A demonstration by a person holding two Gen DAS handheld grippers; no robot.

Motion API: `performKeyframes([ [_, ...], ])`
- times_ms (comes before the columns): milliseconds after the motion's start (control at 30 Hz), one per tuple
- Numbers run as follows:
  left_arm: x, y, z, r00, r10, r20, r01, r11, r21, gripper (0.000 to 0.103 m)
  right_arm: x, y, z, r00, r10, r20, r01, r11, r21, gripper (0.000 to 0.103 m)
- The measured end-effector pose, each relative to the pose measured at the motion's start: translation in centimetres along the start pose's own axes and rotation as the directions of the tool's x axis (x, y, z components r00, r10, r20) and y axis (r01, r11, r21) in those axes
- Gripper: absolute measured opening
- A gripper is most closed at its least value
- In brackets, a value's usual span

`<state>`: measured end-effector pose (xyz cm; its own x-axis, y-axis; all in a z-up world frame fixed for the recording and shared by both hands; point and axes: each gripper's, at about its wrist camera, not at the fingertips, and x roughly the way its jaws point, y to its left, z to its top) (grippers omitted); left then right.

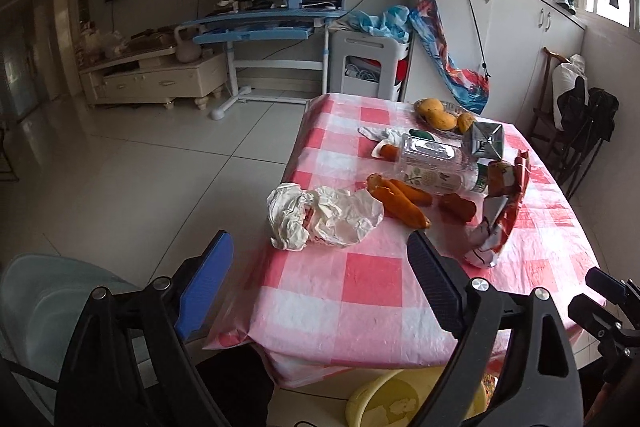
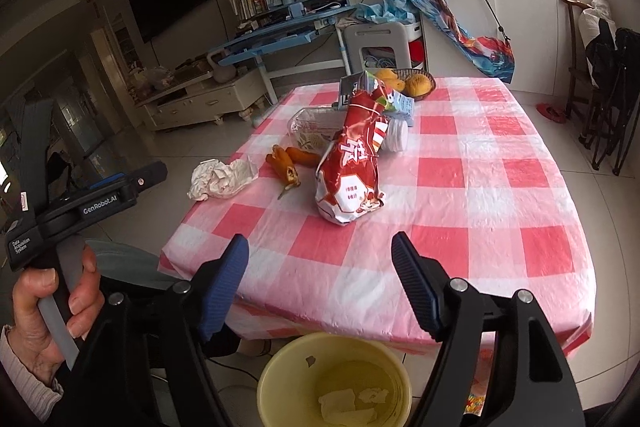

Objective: Collect trash
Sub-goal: 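Open the right gripper over the yellow basin while the left gripper drops the plastic bag there, then grasp the red snack bag with the right gripper while the left gripper grasps the crumpled tissues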

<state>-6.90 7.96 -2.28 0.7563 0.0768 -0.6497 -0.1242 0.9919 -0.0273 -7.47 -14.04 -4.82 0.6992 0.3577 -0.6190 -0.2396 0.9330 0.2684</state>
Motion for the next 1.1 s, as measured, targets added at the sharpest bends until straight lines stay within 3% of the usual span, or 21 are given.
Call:
performKeyframes([
  [533, 8.8, -2.7, 2.7, 0.990, 0.062, -0.124, -0.057, 0.997, 0.046, 0.085, 6.4, -1.7, 3.6, 0.999, -0.008, -0.053, 0.012, 0.997, 0.077, 0.071],
  [833, 14.2, -2.8, 2.1, 0.967, 0.122, -0.224, -0.112, 0.992, 0.055, 0.085, 10.6, -2.1, 4.7, 0.996, -0.011, -0.093, 0.021, 0.994, 0.103, 0.070],
  [1100, 16.3, -3.7, 1.9, 0.960, 0.123, -0.254, -0.100, 0.990, 0.102, 0.085, 11.8, -2.3, 5.0, 0.994, -0.007, -0.113, 0.019, 0.994, 0.106, 0.051],
])
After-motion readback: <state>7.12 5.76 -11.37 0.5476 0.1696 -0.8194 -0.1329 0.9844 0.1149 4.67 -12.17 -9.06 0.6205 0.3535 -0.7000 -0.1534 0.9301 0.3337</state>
